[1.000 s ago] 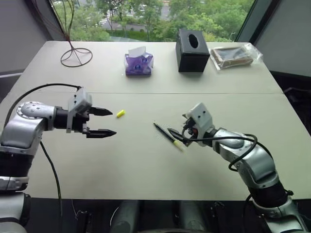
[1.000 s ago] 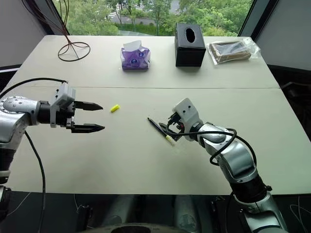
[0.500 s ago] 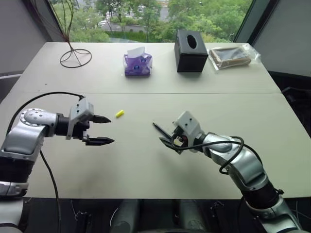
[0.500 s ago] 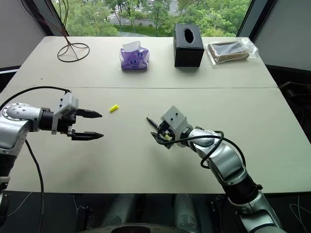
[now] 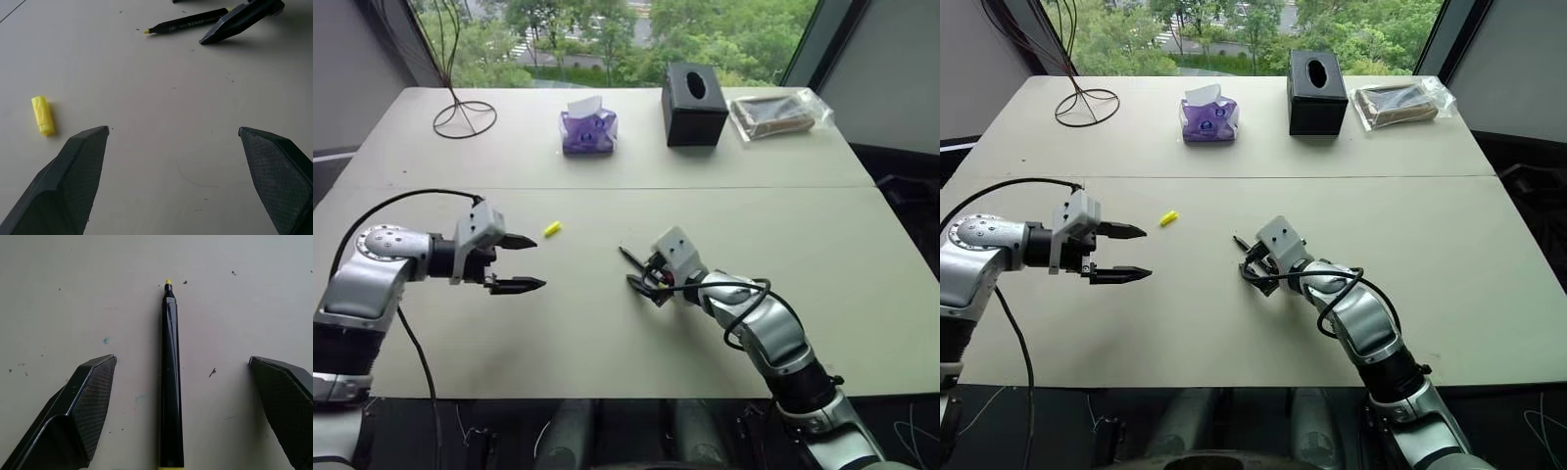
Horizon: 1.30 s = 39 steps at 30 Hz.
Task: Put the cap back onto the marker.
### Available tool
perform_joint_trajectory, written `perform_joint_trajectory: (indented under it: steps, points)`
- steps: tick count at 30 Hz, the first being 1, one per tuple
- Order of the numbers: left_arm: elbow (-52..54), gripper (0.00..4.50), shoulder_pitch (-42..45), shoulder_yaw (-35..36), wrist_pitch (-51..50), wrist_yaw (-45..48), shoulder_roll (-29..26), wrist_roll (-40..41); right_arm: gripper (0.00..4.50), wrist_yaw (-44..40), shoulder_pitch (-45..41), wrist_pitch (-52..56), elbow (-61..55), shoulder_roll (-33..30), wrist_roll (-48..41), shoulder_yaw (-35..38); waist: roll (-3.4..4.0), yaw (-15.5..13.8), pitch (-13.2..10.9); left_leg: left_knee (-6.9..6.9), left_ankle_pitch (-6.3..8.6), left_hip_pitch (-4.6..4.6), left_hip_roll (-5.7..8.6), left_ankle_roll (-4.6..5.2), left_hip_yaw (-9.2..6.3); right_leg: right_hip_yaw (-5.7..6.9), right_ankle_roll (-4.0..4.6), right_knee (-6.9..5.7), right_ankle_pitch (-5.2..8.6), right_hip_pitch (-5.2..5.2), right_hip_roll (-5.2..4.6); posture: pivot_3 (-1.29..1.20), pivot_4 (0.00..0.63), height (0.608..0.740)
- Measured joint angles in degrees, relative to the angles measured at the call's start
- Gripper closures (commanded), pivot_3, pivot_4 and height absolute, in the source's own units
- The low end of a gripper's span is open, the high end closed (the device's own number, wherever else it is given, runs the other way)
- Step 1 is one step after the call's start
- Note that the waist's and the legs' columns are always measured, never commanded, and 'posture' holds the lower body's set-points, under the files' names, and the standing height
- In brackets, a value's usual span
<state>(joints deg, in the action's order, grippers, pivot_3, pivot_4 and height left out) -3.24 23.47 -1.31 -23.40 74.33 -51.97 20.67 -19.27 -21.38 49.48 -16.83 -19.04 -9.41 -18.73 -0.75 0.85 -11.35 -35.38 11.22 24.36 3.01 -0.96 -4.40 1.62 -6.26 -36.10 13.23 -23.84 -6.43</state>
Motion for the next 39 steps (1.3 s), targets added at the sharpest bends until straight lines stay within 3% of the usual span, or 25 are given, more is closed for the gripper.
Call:
perform_joint_trajectory:
  steps: [3,10,11,20,25,31,39]
  points:
    - [0.1,0.00,-0.3,0.0,-0.1,-0.5,0.4,0.1,0.81,-0.2,0.0,-0.2,0.0,0.1,0.5,-0.7,-0.01,0.0,0.0,0.00,-0.02,-0.01,0.00,-0.01,-0.03,0.00,0.00,-0.01,0.00,0.00,0.01,0.00,0.150,0.740]
    - [0.9,0.00,-0.8,0.0,-0.1,-1.3,0.5,0.1,4.27,-1.0,0.0,-1.2,0.0,0.3,1.4,-2.9,-0.01,-0.1,0.0,-0.01,-0.06,-0.03,0.00,0.00,-0.06,0.01,0.10,-0.01,0.05,0.06,0.00,0.00,0.150,0.740]
    - [0.9,0.00,-0.9,0.0,-0.1,-1.4,0.5,0.1,4.45,-1.1,0.0,-1.2,0.0,0.2,1.6,-2.8,-0.01,-0.1,0.0,-0.02,-0.07,-0.04,0.00,0.00,-0.08,0.02,0.14,-0.01,0.07,0.09,0.00,0.00,0.150,0.740]
    - [-0.3,0.00,-0.5,0.1,0.3,-2.5,1.1,0.0,4.45,-1.9,-0.7,-0.8,0.0,-0.3,1.9,-2.8,-0.03,-0.2,0.0,-0.06,-0.07,-0.04,0.01,0.00,-0.10,0.02,0.14,-0.01,0.08,0.10,-0.01,0.00,0.150,0.740]
    - [-11.4,0.00,5.3,0.9,6.1,-6.5,2.7,-3.1,4.45,-7.8,-8.5,1.4,-1.6,-10.1,2.3,-1.2,0.00,-0.2,0.0,-0.27,-0.08,0.07,0.05,0.01,-0.11,0.09,0.09,-0.03,0.05,0.08,0.00,0.00,0.150,0.740]
    - [-27.4,0.00,12.5,1.1,20.5,-11.3,4.6,-9.7,4.45,-18.5,-16.1,-1.7,-4.4,-21.0,2.8,-1.1,-0.04,-0.1,0.0,-0.18,-0.08,0.09,0.12,0.01,0.00,0.09,-0.04,-0.01,-0.02,0.04,-0.02,0.00,0.150,0.740]
    - [-34.0,0.00,13.1,1.0,22.2,-13.1,13.4,-9.9,4.45,-22.7,-18.3,-2.2,-4.3,-22.1,3.7,-1.4,-0.06,-0.2,0.0,-0.28,-0.08,0.13,0.14,0.02,-0.01,0.10,-0.05,-0.04,-0.03,0.06,-0.06,0.00,0.150,0.740]
